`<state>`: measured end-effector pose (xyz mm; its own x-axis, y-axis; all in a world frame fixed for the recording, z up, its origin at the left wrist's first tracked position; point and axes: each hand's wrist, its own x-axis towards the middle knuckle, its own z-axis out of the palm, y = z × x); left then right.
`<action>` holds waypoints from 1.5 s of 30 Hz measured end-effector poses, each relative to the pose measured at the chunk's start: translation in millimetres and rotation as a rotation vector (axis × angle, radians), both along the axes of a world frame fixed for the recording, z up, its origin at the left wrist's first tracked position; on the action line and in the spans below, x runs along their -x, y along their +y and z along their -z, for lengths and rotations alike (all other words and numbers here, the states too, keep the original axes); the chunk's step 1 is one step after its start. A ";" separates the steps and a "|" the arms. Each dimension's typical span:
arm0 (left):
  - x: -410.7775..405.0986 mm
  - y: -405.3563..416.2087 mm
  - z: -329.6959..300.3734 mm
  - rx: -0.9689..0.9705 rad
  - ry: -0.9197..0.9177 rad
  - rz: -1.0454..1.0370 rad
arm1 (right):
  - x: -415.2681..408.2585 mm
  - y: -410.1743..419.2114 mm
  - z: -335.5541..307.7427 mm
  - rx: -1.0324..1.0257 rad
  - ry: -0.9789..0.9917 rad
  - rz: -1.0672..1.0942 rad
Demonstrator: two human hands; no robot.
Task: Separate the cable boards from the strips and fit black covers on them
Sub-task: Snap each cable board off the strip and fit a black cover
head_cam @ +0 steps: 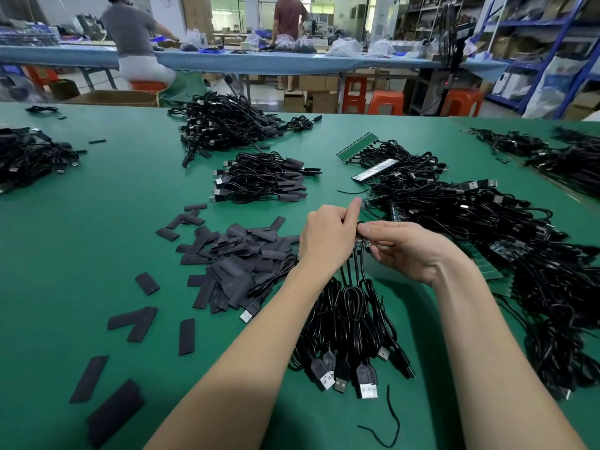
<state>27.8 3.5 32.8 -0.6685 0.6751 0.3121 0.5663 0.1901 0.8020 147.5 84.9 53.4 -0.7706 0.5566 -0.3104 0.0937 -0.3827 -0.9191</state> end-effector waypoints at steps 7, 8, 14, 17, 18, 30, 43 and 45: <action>-0.6 0.5 -0.9 -0.063 0.003 0.049 | -0.7 -6.9 1.0 0.135 0.042 0.028; -1.3 0.6 -1.6 -0.075 -0.024 0.059 | -1.4 -7.8 1.1 0.156 0.053 0.037; 1.5 0.2 -5.1 -0.095 -0.114 0.122 | -7.1 -10.0 -7.3 0.101 0.060 -0.015; 4.5 -4.7 -5.0 -0.011 -0.057 0.190 | -14.4 -6.6 -16.0 0.053 0.070 -0.063; 6.9 -6.4 -5.8 0.021 -0.021 0.212 | -16.3 -5.9 -19.8 0.053 0.091 -0.071; 26.9 -40.9 -10.6 0.088 -0.117 0.254 | 27.5 -35.7 -35.3 -0.045 0.104 0.009; -4.5 -47.7 0.6 -0.328 -0.966 0.425 | 38.4 -40.1 -12.6 -0.389 0.084 0.292; -4.5 -48.5 3.2 -0.329 -0.988 0.427 | 36.7 -36.5 -11.6 -0.389 0.063 0.286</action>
